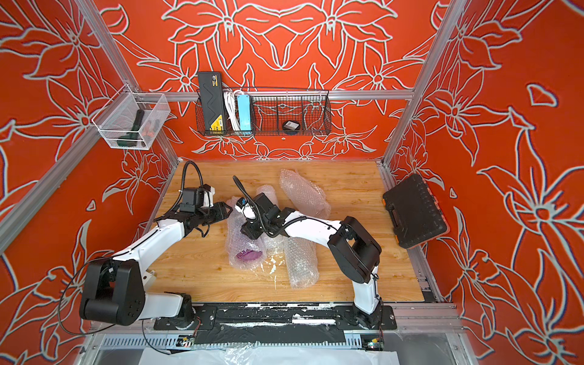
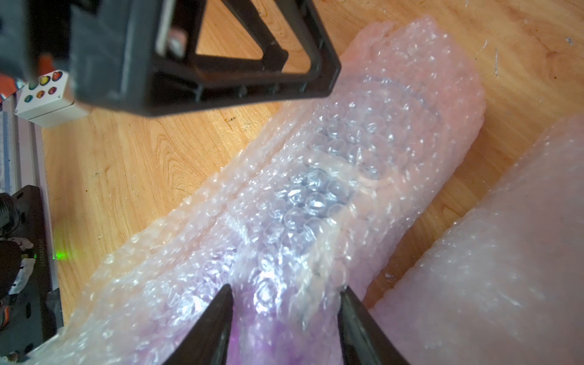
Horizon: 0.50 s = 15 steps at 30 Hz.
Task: Unwrap the vase from the bubble wrap
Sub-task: Unwrap the bubble wrap at the center of the board.
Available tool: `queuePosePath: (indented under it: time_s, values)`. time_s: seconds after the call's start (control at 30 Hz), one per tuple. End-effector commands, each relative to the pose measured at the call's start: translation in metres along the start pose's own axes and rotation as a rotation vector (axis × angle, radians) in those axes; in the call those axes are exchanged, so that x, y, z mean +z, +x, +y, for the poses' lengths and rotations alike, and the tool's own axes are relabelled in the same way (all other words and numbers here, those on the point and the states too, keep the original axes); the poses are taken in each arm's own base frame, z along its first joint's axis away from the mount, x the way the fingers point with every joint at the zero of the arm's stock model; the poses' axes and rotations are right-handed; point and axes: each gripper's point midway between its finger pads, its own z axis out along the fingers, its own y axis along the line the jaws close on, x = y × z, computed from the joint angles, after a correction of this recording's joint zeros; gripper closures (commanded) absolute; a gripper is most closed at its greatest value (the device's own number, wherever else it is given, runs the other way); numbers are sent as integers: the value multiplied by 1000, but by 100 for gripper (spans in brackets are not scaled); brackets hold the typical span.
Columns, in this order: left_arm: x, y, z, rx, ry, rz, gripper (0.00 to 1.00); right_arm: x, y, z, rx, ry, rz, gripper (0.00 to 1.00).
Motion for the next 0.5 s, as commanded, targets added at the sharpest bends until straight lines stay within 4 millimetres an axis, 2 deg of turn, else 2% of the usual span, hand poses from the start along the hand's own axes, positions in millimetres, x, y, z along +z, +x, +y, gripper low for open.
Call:
queuePosePath:
  time_s: [0.0,0.13,0.3,0.37,0.47]
  values:
    - [8,3,5,4,-21,17,43,4,24,-9,10,22,68,48]
    - [19,5,11,5,-48,44,45,3,23,-9,8,26,62,48]
    - [19,5,13,11,-55,38,57,4,23,-10,7,26,62,48]
    - [19,6,15,11,-61,41,66,5,24,-12,10,29,65,49]
    - [19,7,14,9,-56,41,87,4,24,-16,17,30,62,57]
